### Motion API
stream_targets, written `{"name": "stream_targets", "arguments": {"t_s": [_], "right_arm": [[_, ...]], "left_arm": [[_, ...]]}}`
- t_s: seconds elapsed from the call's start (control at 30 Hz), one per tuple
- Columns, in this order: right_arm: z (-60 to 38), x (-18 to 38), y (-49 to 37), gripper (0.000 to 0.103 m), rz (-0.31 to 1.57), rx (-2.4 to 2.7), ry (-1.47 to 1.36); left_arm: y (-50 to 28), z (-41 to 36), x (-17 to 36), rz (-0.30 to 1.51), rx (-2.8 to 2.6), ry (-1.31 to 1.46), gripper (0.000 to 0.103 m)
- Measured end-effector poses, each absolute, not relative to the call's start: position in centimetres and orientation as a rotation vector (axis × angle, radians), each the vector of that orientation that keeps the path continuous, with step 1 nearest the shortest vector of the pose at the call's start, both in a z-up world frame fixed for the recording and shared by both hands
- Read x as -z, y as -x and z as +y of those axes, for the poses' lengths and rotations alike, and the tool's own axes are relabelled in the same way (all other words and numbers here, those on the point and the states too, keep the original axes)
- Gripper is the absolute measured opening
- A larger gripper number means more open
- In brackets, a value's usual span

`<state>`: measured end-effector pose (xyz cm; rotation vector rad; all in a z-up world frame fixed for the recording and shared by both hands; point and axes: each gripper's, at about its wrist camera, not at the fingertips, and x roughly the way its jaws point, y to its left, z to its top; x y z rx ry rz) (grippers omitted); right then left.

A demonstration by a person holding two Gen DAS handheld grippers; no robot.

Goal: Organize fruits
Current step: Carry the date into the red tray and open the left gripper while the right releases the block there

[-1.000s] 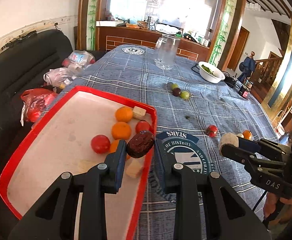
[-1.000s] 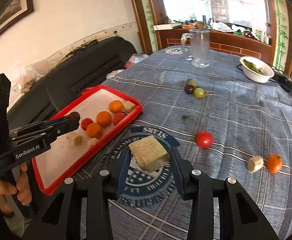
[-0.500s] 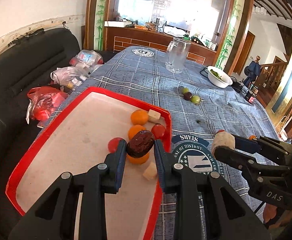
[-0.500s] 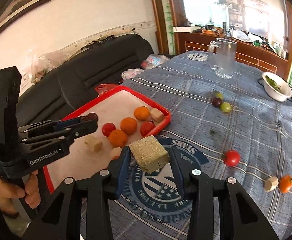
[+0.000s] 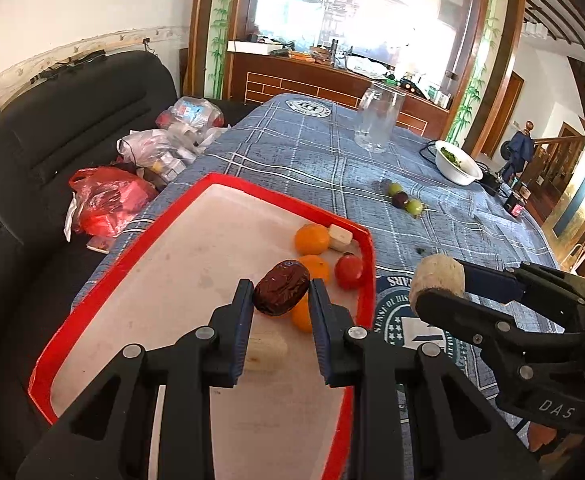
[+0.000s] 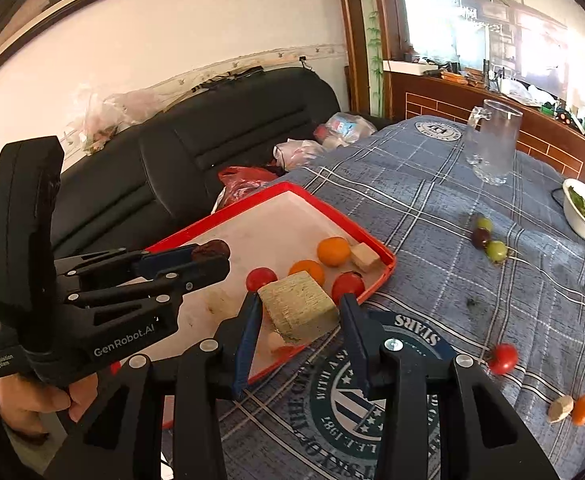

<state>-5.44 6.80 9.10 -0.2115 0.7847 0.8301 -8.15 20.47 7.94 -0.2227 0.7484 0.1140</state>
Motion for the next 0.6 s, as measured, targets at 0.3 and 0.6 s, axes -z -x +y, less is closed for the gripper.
{"name": "stream_targets", "arguments": {"t_s": [0.3, 0.6], "right_arm": [[8.0, -8.2, 4.4, 0.04, 0.811, -0.853, 0.204], [9.8, -7.0, 2.5, 0.04, 0.854, -0.883, 0.192]], "left_arm": [[8.1, 22.1, -6.9, 0.767, -0.142, 0.248, 0.026], [8.1, 24.0, -5.6, 0.796, -0.177, 0.277, 0.026]]}}
